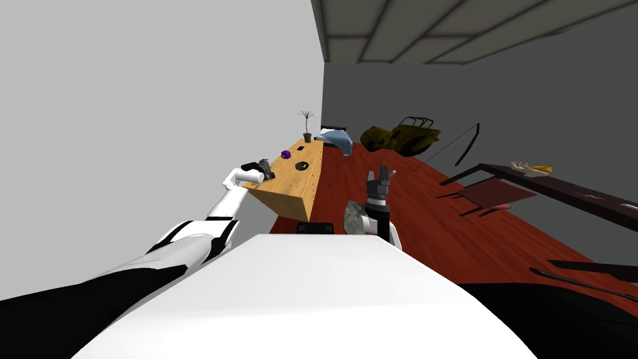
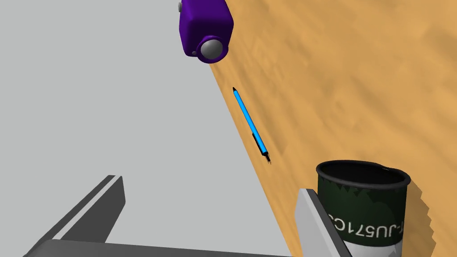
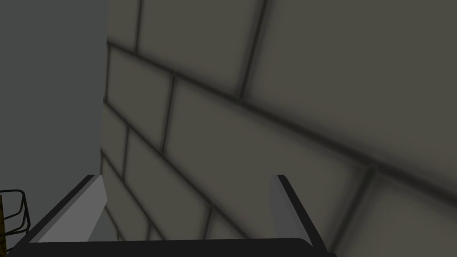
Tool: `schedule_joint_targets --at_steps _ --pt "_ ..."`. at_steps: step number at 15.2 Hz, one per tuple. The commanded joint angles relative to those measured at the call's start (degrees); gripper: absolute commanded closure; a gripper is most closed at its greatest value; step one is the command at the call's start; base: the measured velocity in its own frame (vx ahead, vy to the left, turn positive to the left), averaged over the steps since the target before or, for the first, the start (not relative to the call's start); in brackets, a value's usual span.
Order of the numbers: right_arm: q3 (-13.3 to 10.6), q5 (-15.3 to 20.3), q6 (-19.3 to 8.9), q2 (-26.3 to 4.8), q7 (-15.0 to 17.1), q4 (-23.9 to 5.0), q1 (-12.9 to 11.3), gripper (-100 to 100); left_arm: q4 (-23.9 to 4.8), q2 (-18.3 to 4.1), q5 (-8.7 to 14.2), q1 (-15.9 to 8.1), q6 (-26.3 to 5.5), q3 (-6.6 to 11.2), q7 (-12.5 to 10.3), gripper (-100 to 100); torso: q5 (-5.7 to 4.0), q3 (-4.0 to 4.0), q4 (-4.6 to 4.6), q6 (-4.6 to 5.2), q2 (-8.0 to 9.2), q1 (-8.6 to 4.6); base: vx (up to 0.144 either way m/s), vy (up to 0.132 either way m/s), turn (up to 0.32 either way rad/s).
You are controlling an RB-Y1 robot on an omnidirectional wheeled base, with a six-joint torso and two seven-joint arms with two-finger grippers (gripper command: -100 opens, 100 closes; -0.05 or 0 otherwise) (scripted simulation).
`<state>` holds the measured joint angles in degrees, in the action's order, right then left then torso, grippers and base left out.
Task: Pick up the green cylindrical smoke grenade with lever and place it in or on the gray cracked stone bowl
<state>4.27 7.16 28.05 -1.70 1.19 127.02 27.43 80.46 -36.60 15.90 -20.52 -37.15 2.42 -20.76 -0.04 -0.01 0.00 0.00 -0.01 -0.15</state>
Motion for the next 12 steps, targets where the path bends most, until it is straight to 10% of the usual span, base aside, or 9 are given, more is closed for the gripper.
schedule_joint_targets --at_steps 1,12 --pt "0.0 0.0 0.0 0.0 0.0 0.0 0.0 0 -2.9 -1.1 1.2 -2.3 -2.9 0.21 -0.7 -100 0.0 0.0 0.0 0.0 0.0 0.0 0.006 -0.047 -0.03" --pt "0.0 0.0 0.0 0.0 0.0 0.0 0.0 0 -11.5 -3.1 3.9 -8.4 -14.7 0.61 -2.5 -100 0.01 -0.02 -0.01 -0.01 -0.04 0.04 0.007 -0.031 -0.014"
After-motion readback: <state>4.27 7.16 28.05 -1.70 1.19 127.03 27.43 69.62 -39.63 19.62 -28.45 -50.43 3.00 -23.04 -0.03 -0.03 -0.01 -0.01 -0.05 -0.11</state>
